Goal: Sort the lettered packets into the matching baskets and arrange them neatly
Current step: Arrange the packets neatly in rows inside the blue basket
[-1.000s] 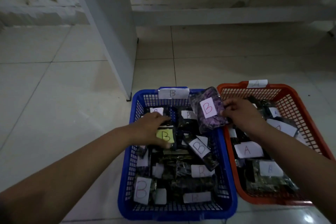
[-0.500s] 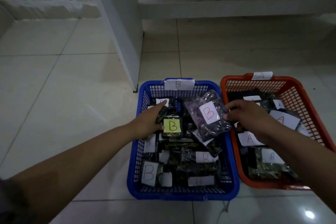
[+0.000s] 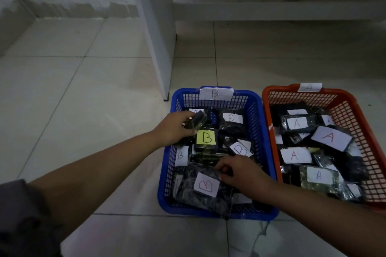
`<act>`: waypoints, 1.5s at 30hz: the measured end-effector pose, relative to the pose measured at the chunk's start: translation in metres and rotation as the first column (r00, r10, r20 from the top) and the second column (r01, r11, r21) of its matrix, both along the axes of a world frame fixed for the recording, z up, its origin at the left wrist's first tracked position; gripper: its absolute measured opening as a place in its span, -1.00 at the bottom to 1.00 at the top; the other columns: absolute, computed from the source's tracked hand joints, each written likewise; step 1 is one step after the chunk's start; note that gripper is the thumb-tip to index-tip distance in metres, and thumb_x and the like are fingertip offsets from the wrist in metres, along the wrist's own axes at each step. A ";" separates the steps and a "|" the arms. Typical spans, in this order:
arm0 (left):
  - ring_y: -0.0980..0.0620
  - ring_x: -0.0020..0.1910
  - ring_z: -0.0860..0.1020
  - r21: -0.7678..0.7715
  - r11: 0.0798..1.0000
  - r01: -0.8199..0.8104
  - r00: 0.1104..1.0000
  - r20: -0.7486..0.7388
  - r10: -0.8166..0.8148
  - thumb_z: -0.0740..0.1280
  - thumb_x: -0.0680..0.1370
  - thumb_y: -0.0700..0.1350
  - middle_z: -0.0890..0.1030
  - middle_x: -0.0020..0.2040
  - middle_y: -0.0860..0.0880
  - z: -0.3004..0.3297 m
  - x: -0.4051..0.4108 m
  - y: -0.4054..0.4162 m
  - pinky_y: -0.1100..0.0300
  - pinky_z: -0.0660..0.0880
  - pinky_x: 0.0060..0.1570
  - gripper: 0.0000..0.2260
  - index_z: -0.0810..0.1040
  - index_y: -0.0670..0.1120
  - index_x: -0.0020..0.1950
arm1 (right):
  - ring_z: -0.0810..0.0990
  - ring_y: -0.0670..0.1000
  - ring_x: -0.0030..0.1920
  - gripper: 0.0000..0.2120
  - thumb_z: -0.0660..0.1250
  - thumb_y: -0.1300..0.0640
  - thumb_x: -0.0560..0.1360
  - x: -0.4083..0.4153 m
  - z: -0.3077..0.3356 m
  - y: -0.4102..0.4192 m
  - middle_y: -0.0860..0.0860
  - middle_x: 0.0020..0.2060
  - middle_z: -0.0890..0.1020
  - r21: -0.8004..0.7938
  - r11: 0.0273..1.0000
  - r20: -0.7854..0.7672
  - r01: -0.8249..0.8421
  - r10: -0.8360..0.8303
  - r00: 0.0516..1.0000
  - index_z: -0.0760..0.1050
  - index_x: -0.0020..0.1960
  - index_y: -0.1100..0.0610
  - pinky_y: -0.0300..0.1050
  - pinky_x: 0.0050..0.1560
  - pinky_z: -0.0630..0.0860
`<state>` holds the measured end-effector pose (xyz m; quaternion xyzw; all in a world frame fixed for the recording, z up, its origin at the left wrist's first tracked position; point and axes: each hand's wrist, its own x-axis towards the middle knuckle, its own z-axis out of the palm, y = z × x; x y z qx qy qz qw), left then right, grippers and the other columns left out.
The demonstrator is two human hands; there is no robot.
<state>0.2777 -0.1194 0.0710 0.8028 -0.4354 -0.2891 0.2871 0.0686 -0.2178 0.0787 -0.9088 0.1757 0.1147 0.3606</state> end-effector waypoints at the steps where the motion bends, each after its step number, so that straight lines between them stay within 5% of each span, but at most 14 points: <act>1: 0.13 0.00 0.53 -0.024 1.000 0.000 1.000 -0.011 -0.001 0.40 0.48 -0.13 0.58 0.07 0.06 0.002 -0.002 0.000 0.53 0.32 -0.14 -0.62 0.48 0.03 0.29 | 0.55 -0.13 -0.05 -0.80 0.36 0.10 0.48 0.000 -0.002 0.001 -0.01 0.01 0.63 -0.016 1.000 -0.002 -0.010 0.010 1.000 0.58 0.09 0.09 -0.32 -0.02 0.47; 8: 0.11 0.01 0.52 0.006 0.998 0.061 0.997 -0.053 -0.060 0.41 0.48 -0.05 0.56 0.11 0.02 0.006 -0.008 -0.001 0.45 0.41 -0.01 -0.37 0.21 0.17 0.47 | 0.49 -0.14 -0.07 -0.72 0.36 0.06 0.48 0.001 -0.006 -0.001 -0.02 0.02 0.59 -0.019 1.000 -0.050 -0.009 0.008 0.999 0.54 0.18 0.07 -0.36 -0.06 0.40; 12: -0.05 0.26 0.35 0.163 0.968 0.191 0.962 0.163 -0.217 0.40 0.41 0.19 0.33 0.42 -0.10 -0.001 -0.008 -0.007 0.02 0.27 0.31 -0.06 -0.20 0.06 0.54 | 0.54 -0.08 -0.15 -0.80 0.31 0.13 0.52 0.006 -0.004 -0.009 0.01 -0.11 0.64 -0.011 0.996 -0.009 0.092 -0.092 0.996 0.58 0.12 0.11 -0.22 -0.10 0.46; 15: -0.07 0.31 0.20 0.290 0.921 0.259 0.908 0.252 -0.335 0.25 0.51 0.23 0.21 0.47 -0.09 -0.007 -0.009 -0.008 0.01 0.13 0.31 -0.11 -0.35 -0.04 0.51 | 0.54 -0.08 -0.14 -0.79 0.34 0.07 0.50 0.008 -0.005 -0.018 -0.04 -0.15 0.59 -0.020 0.991 -0.032 0.130 -0.131 0.991 0.56 0.12 0.08 -0.17 -0.07 0.49; 19: -0.08 0.39 0.08 0.352 0.900 0.257 0.926 0.178 -0.333 0.15 0.59 0.13 0.12 0.49 -0.13 -0.018 -0.011 -0.008 0.04 0.03 0.34 -0.21 -0.41 -0.04 0.48 | 0.50 -0.15 -0.19 -0.69 0.40 0.01 0.45 0.009 -0.012 -0.023 -0.12 -0.21 0.54 0.010 0.998 -0.080 0.067 -0.066 0.995 0.54 0.16 0.05 -0.27 -0.12 0.46; 23: -0.10 0.30 0.33 0.203 0.966 0.162 0.987 -0.034 -0.159 0.37 0.49 0.05 0.31 0.37 -0.16 -0.018 -0.001 -0.016 0.01 0.32 0.31 -0.15 -0.20 0.03 0.52 | 0.49 -0.20 -0.24 -0.70 0.42 0.01 0.43 0.011 -0.015 -0.021 -0.11 -0.22 0.56 0.074 0.995 -0.075 0.064 -0.059 0.995 0.55 0.14 0.05 -0.30 -0.15 0.47; 26: 0.00 0.12 0.51 0.117 0.990 0.083 0.984 -0.169 -0.063 0.48 0.41 -0.02 0.46 0.21 -0.05 -0.009 0.010 -0.019 0.12 0.57 0.00 -0.30 0.11 -0.05 0.38 | 0.46 -0.18 -0.23 -0.73 0.38 0.00 0.46 0.014 -0.012 -0.018 -0.11 -0.21 0.54 0.021 1.000 -0.082 -0.016 0.018 0.996 0.54 0.13 0.03 -0.29 -0.16 0.43; 29: 0.00 0.09 0.51 0.035 0.999 -0.002 0.998 -0.061 0.004 0.48 0.41 -0.06 0.47 0.10 0.01 0.003 0.024 -0.021 0.34 0.48 -0.20 -0.52 0.31 -0.05 0.21 | 0.46 -0.20 -0.27 -0.83 0.39 0.08 0.46 0.016 -0.006 -0.022 -0.13 -0.27 0.52 0.152 0.988 -0.081 0.031 -0.019 0.997 0.54 0.05 0.01 -0.37 -0.23 0.42; 35: 0.01 0.09 0.48 -0.111 0.968 -0.223 0.970 -0.122 0.210 0.43 0.45 -0.13 0.49 0.15 -0.01 0.030 0.054 -0.023 0.23 0.51 -0.23 -0.61 0.37 -0.04 0.21 | 0.55 -0.05 -0.19 -0.88 0.36 0.24 0.46 0.018 0.015 -0.049 -0.07 -0.22 0.56 0.267 0.942 -0.147 0.201 -0.167 0.975 0.53 -0.07 0.04 -0.24 -0.22 0.45; 38: 0.02 0.09 0.48 -0.100 0.971 -0.219 0.969 -0.139 0.205 0.41 0.47 -0.12 0.48 0.15 0.00 0.032 0.056 -0.023 0.28 0.49 -0.24 -0.60 0.37 -0.04 0.25 | 0.63 0.08 -0.13 -0.90 0.35 0.29 0.45 0.016 0.024 -0.070 0.06 -0.20 0.65 0.294 0.880 -0.133 0.374 -0.350 0.927 0.55 -0.10 0.11 -0.09 -0.15 0.50; 45: 0.05 0.12 0.49 0.063 0.998 0.003 0.998 -0.069 0.001 0.40 0.47 -0.02 0.50 0.20 0.00 0.011 0.033 -0.035 0.36 0.42 -0.10 -0.57 0.39 -0.04 0.30 | 0.61 0.05 -0.11 -0.79 0.40 0.24 0.42 0.027 0.018 -0.124 0.07 -0.12 0.61 0.135 0.734 0.063 0.665 -0.676 0.734 0.46 0.02 0.13 0.01 -0.09 0.57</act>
